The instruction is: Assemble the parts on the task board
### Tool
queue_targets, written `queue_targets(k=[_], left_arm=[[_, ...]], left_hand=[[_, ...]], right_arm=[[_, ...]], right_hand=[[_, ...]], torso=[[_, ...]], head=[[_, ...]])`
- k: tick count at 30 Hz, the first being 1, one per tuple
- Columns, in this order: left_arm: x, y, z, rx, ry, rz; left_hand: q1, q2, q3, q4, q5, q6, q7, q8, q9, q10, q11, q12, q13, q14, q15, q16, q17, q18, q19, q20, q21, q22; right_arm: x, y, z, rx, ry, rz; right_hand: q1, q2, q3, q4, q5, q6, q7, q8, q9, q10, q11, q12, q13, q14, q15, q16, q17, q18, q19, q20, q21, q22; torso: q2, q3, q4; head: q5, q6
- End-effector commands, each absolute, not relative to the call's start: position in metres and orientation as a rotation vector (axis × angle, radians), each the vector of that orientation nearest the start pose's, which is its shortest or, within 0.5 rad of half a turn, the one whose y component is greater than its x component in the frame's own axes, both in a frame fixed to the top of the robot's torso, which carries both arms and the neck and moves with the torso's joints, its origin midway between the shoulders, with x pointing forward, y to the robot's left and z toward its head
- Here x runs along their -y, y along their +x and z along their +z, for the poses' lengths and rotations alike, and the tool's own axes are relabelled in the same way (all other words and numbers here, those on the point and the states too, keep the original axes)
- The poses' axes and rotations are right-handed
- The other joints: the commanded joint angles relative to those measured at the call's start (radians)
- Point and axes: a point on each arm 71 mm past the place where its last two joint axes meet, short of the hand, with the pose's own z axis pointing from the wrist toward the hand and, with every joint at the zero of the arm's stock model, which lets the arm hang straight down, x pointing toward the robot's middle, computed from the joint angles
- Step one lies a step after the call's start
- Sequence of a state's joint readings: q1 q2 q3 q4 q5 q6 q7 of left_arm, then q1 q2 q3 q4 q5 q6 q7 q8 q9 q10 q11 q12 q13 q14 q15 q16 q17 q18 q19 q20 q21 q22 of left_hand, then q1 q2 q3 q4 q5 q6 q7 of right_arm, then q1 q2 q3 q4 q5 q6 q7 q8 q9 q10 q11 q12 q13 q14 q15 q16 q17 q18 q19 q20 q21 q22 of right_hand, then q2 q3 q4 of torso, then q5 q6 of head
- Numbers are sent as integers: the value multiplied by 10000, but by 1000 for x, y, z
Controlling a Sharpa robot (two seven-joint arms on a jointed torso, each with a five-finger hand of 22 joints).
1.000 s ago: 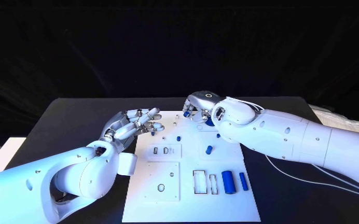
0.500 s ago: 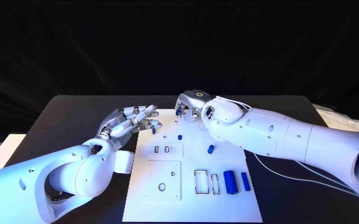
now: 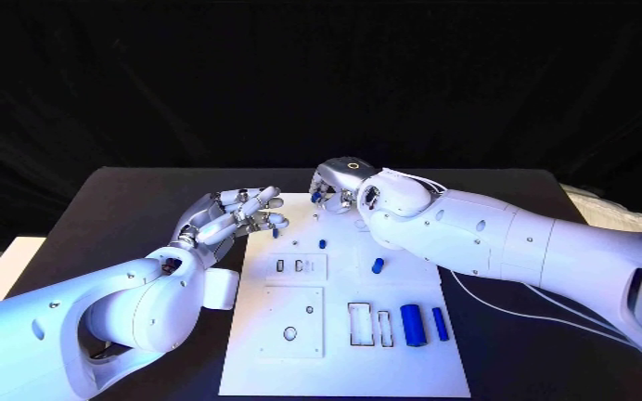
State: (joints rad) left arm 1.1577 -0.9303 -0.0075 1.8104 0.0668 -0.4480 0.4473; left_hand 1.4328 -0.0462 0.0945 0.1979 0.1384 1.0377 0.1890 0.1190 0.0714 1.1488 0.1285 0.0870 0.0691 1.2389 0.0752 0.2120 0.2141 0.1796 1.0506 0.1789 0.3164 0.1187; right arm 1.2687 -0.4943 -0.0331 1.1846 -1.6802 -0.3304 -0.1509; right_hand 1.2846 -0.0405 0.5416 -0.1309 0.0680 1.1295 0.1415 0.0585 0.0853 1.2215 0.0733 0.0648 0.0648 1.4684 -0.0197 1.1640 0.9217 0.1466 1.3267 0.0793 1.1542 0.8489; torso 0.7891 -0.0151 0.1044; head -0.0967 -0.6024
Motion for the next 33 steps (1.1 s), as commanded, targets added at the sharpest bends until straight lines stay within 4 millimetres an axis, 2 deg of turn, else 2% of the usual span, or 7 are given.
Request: queue_targets(k=[1,15,27,33], left_arm=[[-177,431,-159,-13803,-11800,-16760],[-179,432,-160,-13771,-11815,-16694],[-181,432,-160,-13771,-11831,-16654],[-182,433,-160,-13772,-11839,-16636]], left_hand=[[21,-94,14,-47,1,-17,51,-61,-13,12,49,-53,-10,-52,8,-37,10,26,-22,59,-66,-10],[34,-86,22,-60,-3,-13,52,-69,-11,13,50,-68,-8,-51,9,-47,26,27,-20,62,-69,-14],[38,-84,24,-66,-8,-11,52,-73,-11,14,50,-74,-7,-50,9,-51,33,28,-19,63,-71,-16],[44,-85,25,-72,-13,-9,52,-76,-10,14,51,-80,-7,-51,10,-56,38,29,-19,64,-72,-18]], right_arm=[[117,548,-169,-15446,-3755,4420],[117,540,-158,-13801,-3399,5028],[126,537,-159,-14159,-3415,4903],[129,536,-159,-14277,-3402,4812]], right_hand=[[10,-112,9,74,23,19,-14,57,24,-54,10,-32,-8,207,74,57,15,-185,-30,51,53,12],[11,-199,1,64,69,45,-22,71,33,-24,-3,-20,0,200,65,91,36,-182,-44,59,94,50],[-10,-235,-10,78,65,50,-23,71,35,-24,1,-22,0,194,69,93,25,-179,-59,63,96,41],[-13,-240,-11,80,63,50,-24,71,35,-24,0,-23,0,192,69,89,17,-179,-61,64,97,41]], torso=[[18,2,5],[34,14,0],[55,2,9],[56,8,22]], head=[[15,3],[0,76],[-37,95],[-59,99]])
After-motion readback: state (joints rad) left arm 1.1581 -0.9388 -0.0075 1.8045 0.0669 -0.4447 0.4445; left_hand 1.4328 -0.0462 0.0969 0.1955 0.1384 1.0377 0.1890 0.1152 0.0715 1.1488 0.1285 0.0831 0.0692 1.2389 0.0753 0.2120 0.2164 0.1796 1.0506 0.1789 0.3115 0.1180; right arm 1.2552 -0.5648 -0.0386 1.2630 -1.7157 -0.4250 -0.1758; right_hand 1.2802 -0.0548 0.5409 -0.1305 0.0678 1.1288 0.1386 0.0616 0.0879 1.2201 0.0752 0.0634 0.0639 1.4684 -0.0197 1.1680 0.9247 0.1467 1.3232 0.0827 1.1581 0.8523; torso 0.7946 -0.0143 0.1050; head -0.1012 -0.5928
